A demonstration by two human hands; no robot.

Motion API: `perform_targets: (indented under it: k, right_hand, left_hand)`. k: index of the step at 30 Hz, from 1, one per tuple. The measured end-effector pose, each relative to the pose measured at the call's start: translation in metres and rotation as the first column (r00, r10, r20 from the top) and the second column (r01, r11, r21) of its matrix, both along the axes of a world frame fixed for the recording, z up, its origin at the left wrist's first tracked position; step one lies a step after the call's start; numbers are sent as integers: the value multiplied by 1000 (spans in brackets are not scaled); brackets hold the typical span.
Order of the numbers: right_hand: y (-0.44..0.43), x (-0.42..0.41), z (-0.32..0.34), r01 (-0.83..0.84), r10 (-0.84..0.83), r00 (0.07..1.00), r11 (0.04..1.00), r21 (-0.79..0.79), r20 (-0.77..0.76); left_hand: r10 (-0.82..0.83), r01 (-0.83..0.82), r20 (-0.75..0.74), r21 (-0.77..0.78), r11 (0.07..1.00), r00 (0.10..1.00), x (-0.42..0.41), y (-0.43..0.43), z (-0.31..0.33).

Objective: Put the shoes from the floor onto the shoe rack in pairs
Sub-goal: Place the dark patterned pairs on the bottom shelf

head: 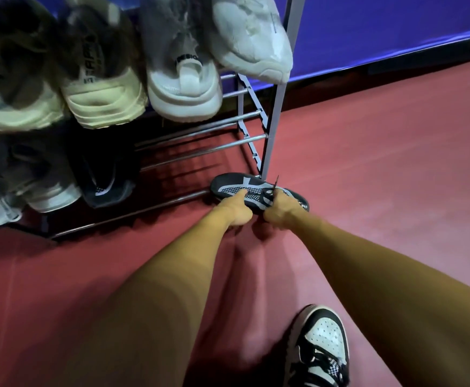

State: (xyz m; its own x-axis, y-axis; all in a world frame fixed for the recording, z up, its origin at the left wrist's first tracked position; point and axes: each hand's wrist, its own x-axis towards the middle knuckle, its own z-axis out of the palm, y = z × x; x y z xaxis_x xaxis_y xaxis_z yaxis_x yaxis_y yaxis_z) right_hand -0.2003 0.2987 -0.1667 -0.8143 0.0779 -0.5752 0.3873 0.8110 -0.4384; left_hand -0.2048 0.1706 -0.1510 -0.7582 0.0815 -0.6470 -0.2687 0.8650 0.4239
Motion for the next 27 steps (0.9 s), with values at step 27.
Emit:
perform_targets:
  k: [27]
  right_hand:
    - [-59, 68, 174, -551, 548, 833, 811, 195, 73]
  left_hand:
    - [128, -125, -349, 29, 992, 928, 79, -86, 162]
